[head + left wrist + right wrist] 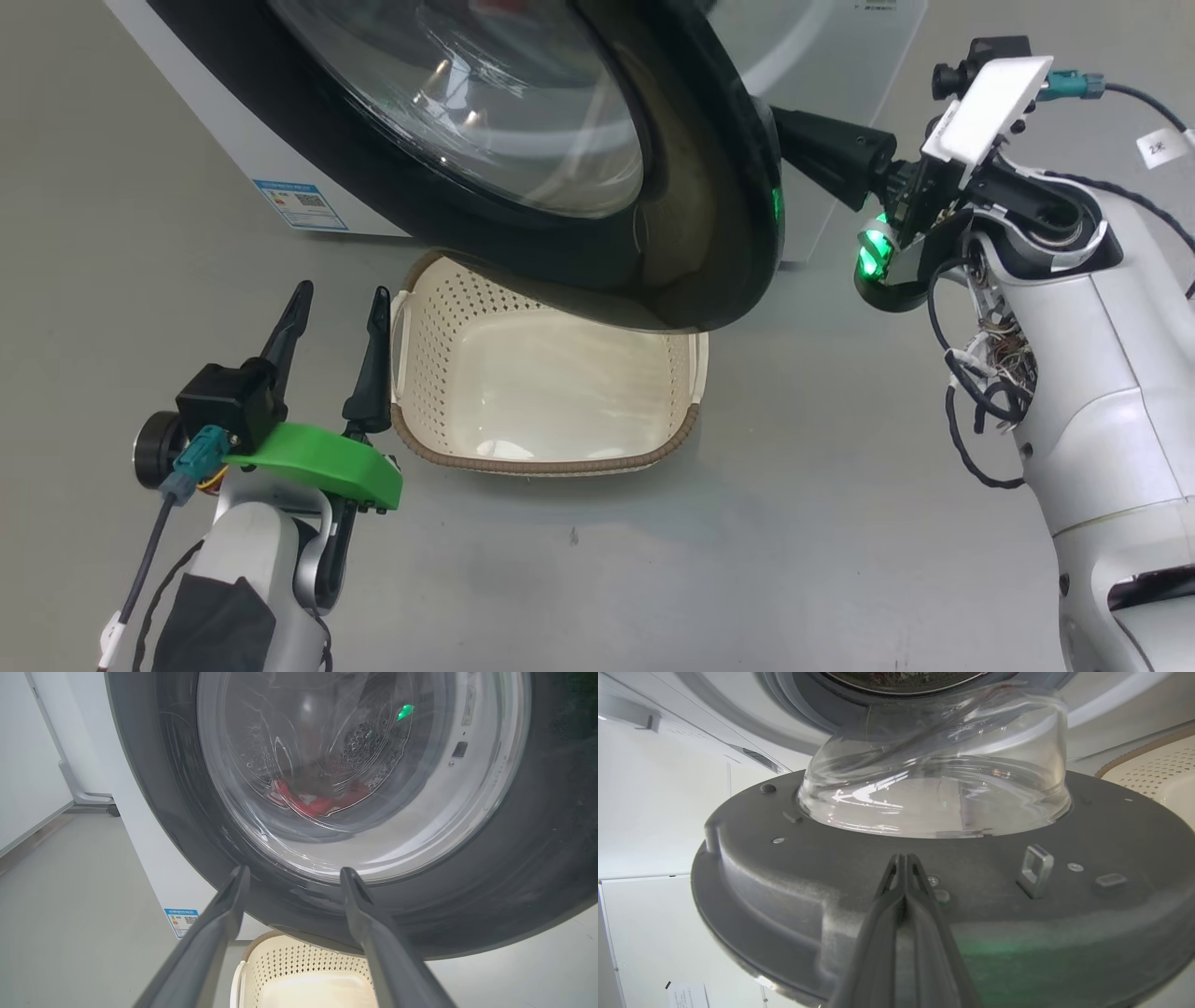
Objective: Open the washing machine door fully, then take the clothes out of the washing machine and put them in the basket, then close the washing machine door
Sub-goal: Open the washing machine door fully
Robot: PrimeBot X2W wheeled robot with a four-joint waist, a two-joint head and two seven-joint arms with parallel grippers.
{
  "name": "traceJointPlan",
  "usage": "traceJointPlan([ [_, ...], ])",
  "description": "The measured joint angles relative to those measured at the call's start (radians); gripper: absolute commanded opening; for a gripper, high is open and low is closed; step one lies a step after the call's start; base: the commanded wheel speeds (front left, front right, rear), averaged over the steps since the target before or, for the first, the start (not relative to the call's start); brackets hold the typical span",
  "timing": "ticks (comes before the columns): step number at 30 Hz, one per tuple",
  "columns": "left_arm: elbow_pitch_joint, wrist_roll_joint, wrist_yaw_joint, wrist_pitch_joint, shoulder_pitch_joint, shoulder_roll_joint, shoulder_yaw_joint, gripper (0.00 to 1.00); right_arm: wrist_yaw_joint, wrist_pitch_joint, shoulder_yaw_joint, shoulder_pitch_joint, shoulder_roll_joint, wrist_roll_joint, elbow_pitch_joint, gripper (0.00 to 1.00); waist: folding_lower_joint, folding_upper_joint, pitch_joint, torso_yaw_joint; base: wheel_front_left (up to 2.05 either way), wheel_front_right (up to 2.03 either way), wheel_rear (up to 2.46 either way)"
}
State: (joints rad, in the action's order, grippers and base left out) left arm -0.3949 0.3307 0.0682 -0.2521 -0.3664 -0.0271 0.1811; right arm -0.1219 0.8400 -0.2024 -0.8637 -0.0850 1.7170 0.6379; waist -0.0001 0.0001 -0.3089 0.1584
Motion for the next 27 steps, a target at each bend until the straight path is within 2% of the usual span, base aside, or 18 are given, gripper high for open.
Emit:
traceJointPlan([
  [17,-0.048,-0.007,0.003,0.000,0.051,0.000,0.009,1.00,0.000,0.086,-0.090,0.193,0.019,0.049,-0.124,0.00,0.0000,0.0000,0.096,0.025,0.00,0.00,0.00],
  [27,-0.076,-0.009,0.003,0.000,0.068,0.000,0.019,1.00,0.000,0.101,-0.145,0.289,0.019,0.105,-0.193,0.00,0.0001,0.0000,0.136,0.061,0.00,0.00,0.00],
])
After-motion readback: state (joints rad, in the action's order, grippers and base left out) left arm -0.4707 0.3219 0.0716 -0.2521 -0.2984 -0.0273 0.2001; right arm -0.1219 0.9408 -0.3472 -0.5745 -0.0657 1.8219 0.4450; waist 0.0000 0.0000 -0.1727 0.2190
